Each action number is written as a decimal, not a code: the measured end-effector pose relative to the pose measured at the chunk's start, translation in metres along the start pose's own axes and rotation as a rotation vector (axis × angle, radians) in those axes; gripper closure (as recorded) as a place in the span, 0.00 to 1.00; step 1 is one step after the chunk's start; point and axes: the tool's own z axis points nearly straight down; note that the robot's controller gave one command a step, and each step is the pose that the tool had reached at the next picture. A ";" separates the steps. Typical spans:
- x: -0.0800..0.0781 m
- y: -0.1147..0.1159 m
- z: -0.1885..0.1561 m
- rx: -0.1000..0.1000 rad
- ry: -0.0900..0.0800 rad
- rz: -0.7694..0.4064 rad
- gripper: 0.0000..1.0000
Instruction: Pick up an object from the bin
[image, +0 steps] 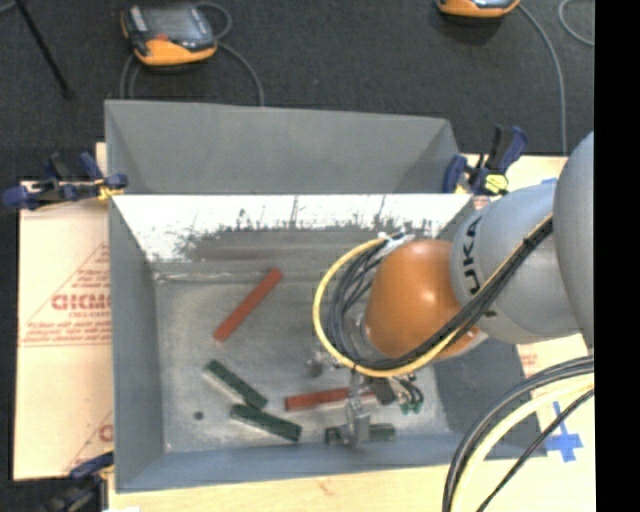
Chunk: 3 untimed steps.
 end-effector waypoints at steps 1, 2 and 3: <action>0.001 0.000 0.001 0.000 0.002 0.000 1.00; 0.001 0.000 0.001 0.000 0.002 0.000 1.00; -0.001 0.005 -0.010 0.000 0.003 -0.028 1.00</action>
Offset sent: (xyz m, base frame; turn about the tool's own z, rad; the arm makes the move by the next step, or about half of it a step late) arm 0.0000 0.0000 0.0000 0.0000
